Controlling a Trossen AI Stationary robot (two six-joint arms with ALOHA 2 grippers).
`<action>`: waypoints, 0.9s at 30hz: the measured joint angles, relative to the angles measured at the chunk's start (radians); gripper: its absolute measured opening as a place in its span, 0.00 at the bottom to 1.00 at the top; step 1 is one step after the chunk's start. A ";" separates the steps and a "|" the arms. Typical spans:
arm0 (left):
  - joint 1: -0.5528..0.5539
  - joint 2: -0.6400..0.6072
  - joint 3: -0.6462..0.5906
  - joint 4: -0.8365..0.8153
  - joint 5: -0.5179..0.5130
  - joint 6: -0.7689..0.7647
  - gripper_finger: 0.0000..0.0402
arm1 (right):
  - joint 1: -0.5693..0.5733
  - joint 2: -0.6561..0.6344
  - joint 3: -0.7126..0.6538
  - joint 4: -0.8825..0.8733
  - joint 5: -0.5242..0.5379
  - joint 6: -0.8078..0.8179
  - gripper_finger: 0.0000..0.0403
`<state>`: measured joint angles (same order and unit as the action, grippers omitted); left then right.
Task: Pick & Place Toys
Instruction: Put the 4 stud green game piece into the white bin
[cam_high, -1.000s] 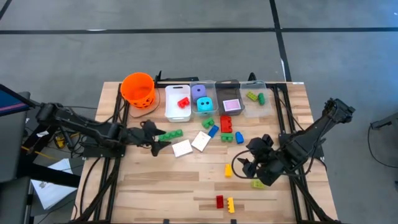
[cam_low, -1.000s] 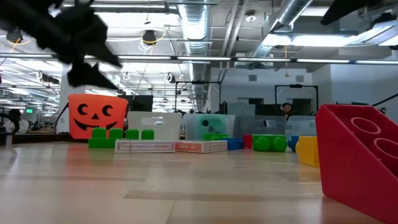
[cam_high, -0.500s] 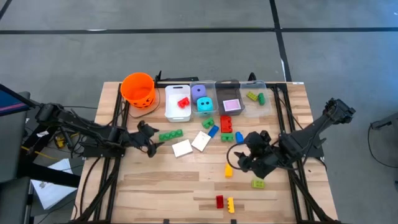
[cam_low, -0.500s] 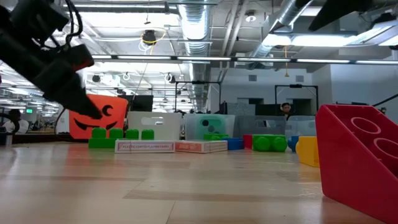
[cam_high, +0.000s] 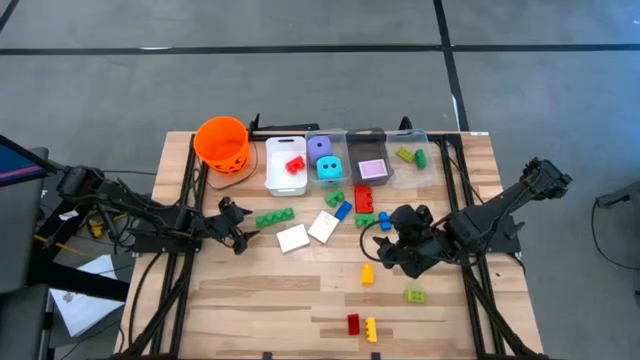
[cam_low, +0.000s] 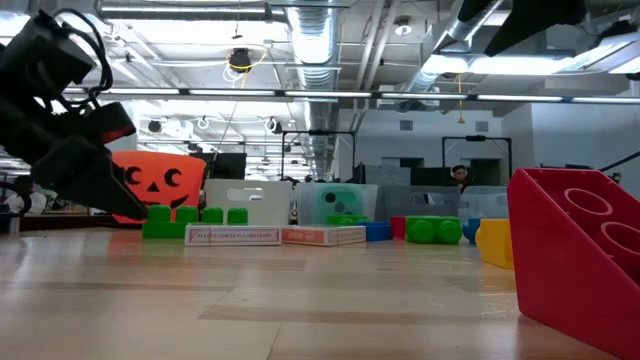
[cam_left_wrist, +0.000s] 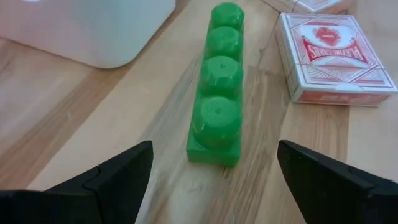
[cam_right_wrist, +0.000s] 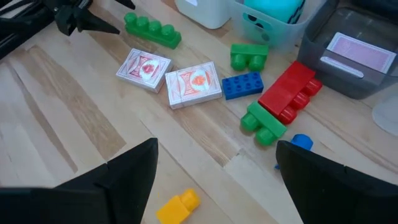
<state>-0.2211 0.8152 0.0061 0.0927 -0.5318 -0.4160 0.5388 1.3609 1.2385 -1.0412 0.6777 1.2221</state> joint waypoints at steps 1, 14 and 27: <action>0.000 0.004 0.000 0.002 -0.005 0.001 0.84 | 0.000 0.000 0.000 0.000 0.000 0.000 0.79; 0.000 0.108 0.000 0.156 -0.075 -0.006 0.84 | -0.006 0.000 0.000 0.005 0.000 0.000 0.79; 0.000 0.270 0.000 0.292 -0.029 0.051 0.84 | -0.035 0.033 -0.001 0.027 -0.003 0.000 0.79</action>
<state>-0.2214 1.0850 0.0062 0.3844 -0.5609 -0.3649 0.5034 1.3937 1.2378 -1.0138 0.6746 1.2224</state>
